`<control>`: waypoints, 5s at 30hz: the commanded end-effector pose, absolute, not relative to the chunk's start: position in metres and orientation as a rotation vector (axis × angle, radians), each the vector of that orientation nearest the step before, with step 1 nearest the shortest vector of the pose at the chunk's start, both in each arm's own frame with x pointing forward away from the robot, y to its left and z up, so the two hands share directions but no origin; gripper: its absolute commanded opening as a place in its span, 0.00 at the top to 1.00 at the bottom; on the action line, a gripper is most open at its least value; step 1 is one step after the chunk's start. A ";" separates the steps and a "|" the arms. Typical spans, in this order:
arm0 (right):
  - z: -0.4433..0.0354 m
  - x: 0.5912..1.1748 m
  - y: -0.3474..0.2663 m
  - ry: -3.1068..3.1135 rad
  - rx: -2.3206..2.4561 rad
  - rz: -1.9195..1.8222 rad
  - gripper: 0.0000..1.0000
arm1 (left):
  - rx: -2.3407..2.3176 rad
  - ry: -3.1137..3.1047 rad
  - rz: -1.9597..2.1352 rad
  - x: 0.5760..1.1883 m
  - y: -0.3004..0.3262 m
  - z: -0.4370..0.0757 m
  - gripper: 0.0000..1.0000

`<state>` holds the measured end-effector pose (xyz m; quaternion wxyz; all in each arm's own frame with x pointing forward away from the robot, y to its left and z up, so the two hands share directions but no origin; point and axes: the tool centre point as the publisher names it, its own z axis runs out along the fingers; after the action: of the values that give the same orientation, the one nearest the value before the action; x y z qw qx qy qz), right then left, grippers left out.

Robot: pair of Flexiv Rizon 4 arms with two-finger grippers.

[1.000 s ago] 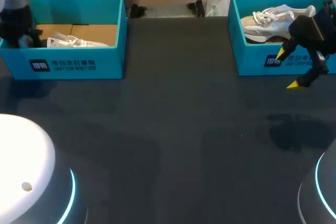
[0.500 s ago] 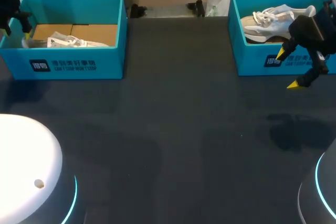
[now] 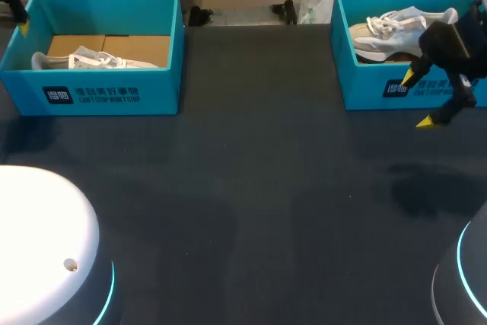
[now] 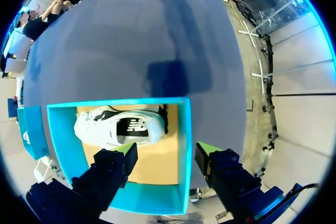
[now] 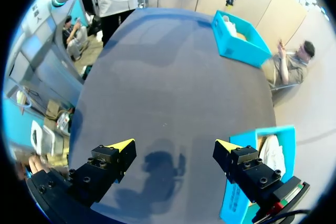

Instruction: Take the shoe out of the shoebox, open the shoe tongue, remove and reinsert the insole, then place the shoe into the shoebox

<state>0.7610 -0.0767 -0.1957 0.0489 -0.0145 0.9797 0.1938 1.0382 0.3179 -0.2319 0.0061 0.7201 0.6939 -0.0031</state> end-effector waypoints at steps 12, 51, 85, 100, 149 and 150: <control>-0.186 0.849 -0.116 2.927 0.689 0.609 0.00 | 2.223 2.189 -0.105 1.019 0.318 -0.181 0.00; -0.139 0.938 -0.191 2.208 1.932 0.507 0.00 | 2.223 2.189 -0.105 1.019 0.318 -0.181 0.00; -0.170 1.039 -0.232 2.072 1.799 0.504 0.00 | 2.223 2.189 -0.105 1.019 0.318 -0.181 0.00; -0.214 1.094 -0.262 2.153 1.944 0.327 0.00 | 2.223 2.189 -0.105 1.019 0.318 -0.181 0.00; -0.334 1.169 -0.309 2.067 2.232 0.012 0.50 | 2.223 2.189 -0.105 1.019 0.318 -0.181 0.00; -0.336 1.169 -0.310 2.068 2.227 -0.002 0.50 | 2.223 2.189 -0.105 1.019 0.318 -0.181 0.00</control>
<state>1.1608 -0.3088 -0.3300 0.0623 0.7314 0.6790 0.0131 1.0201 0.3181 -0.1816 0.0107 0.7119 0.7013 -0.0351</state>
